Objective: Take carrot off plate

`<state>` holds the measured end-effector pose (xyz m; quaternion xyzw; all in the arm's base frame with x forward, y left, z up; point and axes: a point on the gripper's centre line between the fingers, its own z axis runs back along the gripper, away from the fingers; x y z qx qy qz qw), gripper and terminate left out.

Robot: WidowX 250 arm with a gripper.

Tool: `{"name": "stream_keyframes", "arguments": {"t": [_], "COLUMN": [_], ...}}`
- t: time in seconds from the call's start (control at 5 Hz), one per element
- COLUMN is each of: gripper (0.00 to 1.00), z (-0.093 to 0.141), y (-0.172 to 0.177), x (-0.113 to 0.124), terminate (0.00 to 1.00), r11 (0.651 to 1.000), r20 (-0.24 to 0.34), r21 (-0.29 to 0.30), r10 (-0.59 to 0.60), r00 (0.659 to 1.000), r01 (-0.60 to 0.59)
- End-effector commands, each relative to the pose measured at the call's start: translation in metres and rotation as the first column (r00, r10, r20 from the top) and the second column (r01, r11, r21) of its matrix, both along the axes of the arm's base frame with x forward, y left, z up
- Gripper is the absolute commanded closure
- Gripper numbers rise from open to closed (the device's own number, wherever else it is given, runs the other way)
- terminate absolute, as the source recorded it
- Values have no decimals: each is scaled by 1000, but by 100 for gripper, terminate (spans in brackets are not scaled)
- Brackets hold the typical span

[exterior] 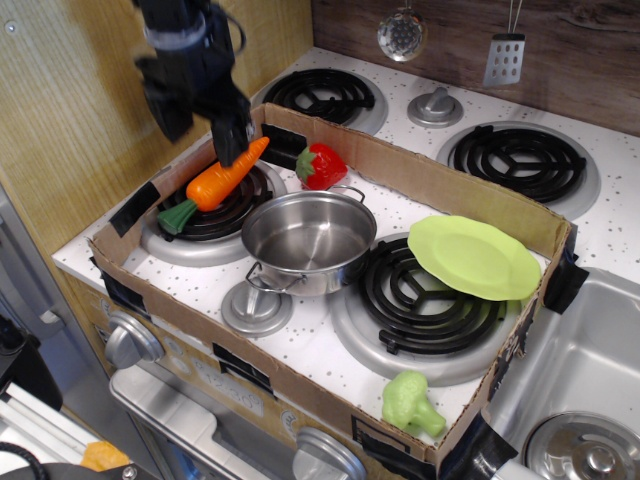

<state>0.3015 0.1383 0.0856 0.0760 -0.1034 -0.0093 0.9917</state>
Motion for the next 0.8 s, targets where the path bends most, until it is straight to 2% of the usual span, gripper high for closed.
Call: {"name": "stream_keyframes", "arguments": {"t": [0.0, 0.4, 0.6], "gripper": [0, 0, 0], "z": [55, 55, 55], "y": [-18, -18, -18], "x": [16, 16, 16], "terminate": [0, 0, 100], "r11": [999, 999, 999], "r20": [-1, -1, -1], "r21": [28, 28, 28], "r10": [29, 29, 29], "r00": [1000, 1000, 1000], "r01": [-29, -29, -29]}}
